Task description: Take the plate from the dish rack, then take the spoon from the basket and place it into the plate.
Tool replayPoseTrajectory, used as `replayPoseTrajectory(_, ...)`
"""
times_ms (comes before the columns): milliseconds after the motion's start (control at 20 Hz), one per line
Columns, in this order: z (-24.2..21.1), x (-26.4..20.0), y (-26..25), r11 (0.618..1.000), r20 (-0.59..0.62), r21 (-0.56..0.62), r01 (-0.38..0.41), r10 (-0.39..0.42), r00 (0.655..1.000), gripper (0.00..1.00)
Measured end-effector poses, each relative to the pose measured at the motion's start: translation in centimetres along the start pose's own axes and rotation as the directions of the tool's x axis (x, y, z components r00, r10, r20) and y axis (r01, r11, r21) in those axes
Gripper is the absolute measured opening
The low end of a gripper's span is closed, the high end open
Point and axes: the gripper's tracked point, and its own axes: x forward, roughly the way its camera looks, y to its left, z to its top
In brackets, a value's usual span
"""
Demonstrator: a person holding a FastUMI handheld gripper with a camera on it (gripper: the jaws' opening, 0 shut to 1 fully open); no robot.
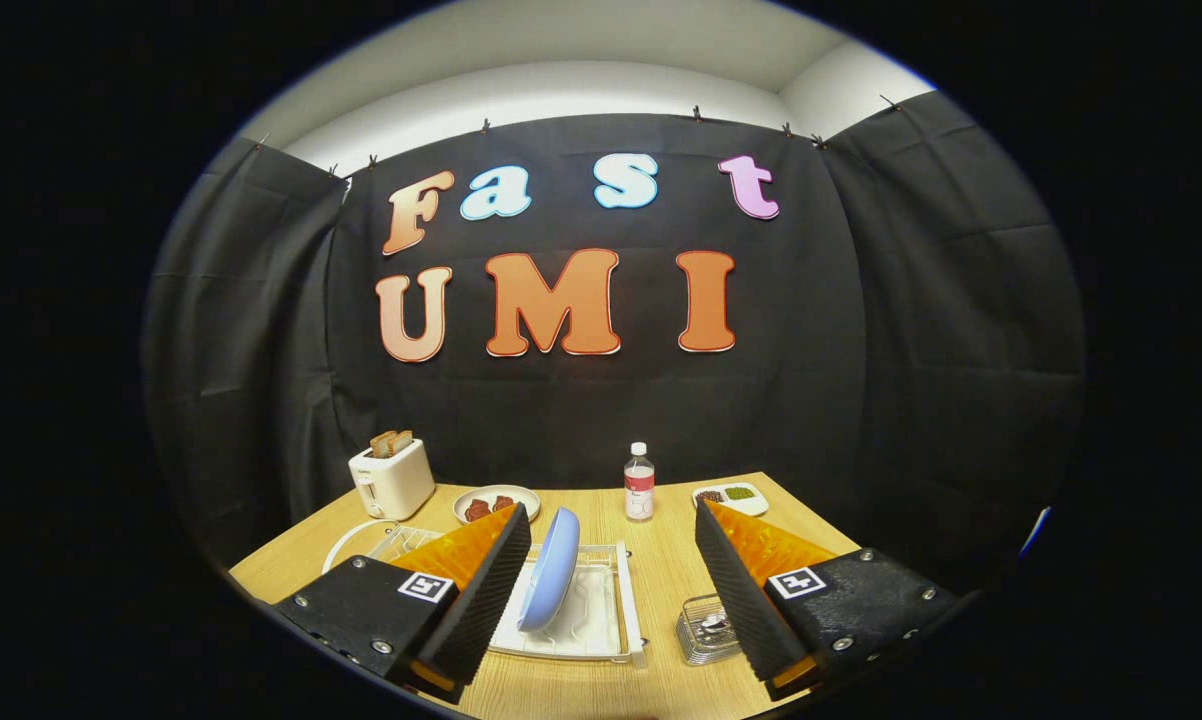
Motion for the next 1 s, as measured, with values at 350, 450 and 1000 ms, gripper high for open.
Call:
replayPoseTrajectory(350,-1.1,2.0,1.1,1.0,-0.034,-0.024,-0.006,0.005,0.999,0.98)
replayPoseTrajectory(450,-1.9,2.9,1.9,0.999,-0.064,-0.025,-0.019,0.018,0.998,0.99)
replayPoseTrajectory(1000,-8.4,10.8,4.5,0.994,-0.292,-0.111,-0.022,-0.012,0.956,0.99)
